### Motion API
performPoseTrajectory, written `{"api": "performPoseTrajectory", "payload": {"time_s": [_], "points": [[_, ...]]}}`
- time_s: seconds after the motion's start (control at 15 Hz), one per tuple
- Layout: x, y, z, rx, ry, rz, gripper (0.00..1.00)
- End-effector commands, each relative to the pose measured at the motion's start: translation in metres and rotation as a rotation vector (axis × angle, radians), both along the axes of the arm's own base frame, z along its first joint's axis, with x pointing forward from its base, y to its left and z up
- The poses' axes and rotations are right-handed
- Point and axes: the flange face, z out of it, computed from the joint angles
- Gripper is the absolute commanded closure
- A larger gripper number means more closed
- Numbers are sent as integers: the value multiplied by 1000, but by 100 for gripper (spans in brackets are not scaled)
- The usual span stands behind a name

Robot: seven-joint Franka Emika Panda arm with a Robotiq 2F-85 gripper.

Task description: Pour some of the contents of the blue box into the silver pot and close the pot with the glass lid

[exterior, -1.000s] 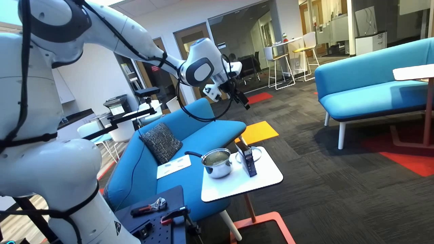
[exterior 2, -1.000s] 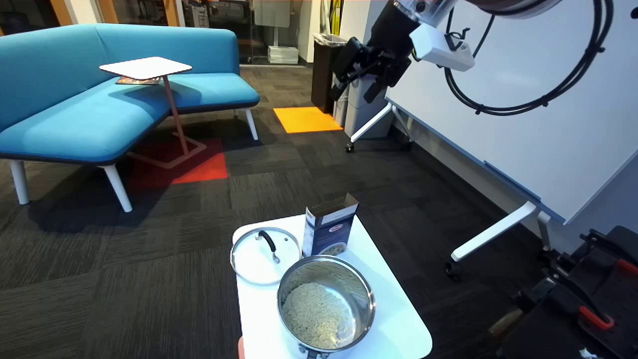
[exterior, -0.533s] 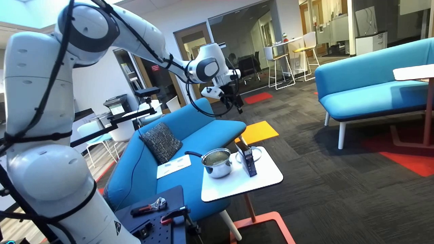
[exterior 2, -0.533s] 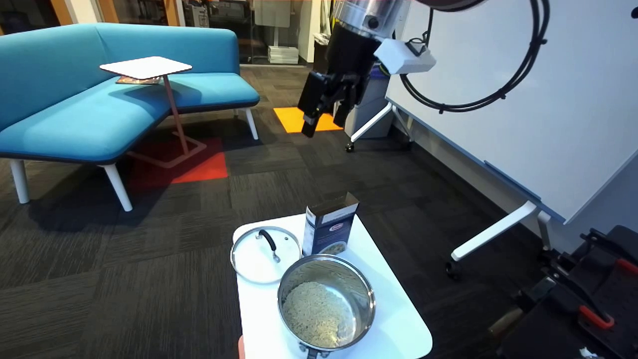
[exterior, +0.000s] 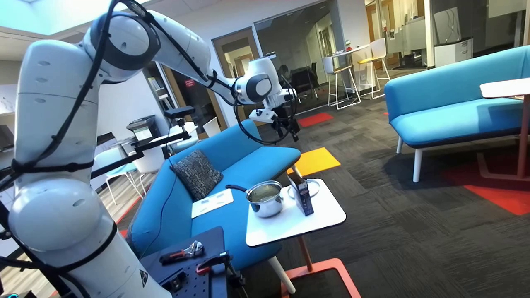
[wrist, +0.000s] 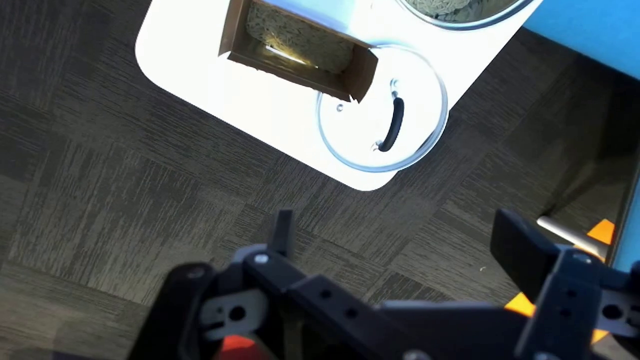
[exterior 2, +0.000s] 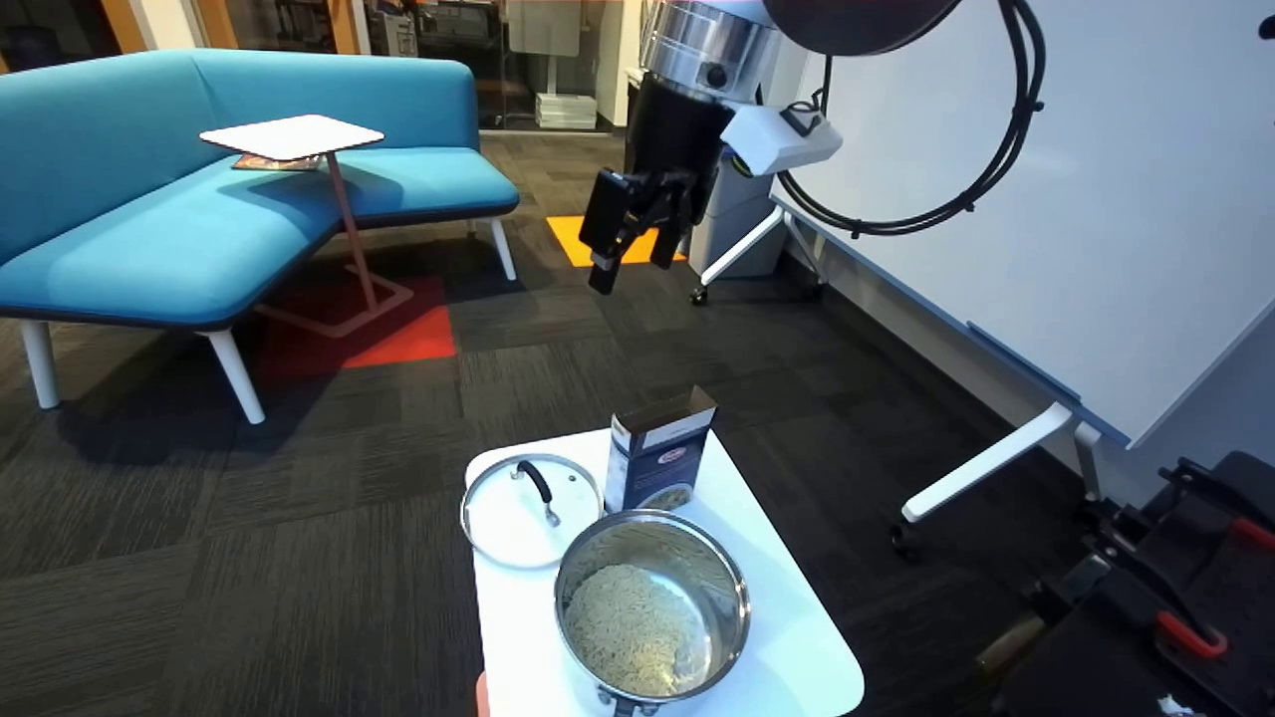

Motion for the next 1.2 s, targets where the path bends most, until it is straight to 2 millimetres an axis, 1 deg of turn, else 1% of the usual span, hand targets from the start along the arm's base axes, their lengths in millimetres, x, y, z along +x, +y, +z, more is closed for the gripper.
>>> {"api": "performPoseTrajectory", "payload": {"time_s": [0.0, 0.33, 0.6, 0.93, 1.13], "points": [[11, 5, -2, -28, -1, -13, 0], [24, 46, -24, -134, -22, 62, 0], [34, 72, -52, -190, 20, 141, 0], [50, 91, -96, -165, 40, 226, 0], [54, 100, -124, -135, 36, 252, 0]]}}
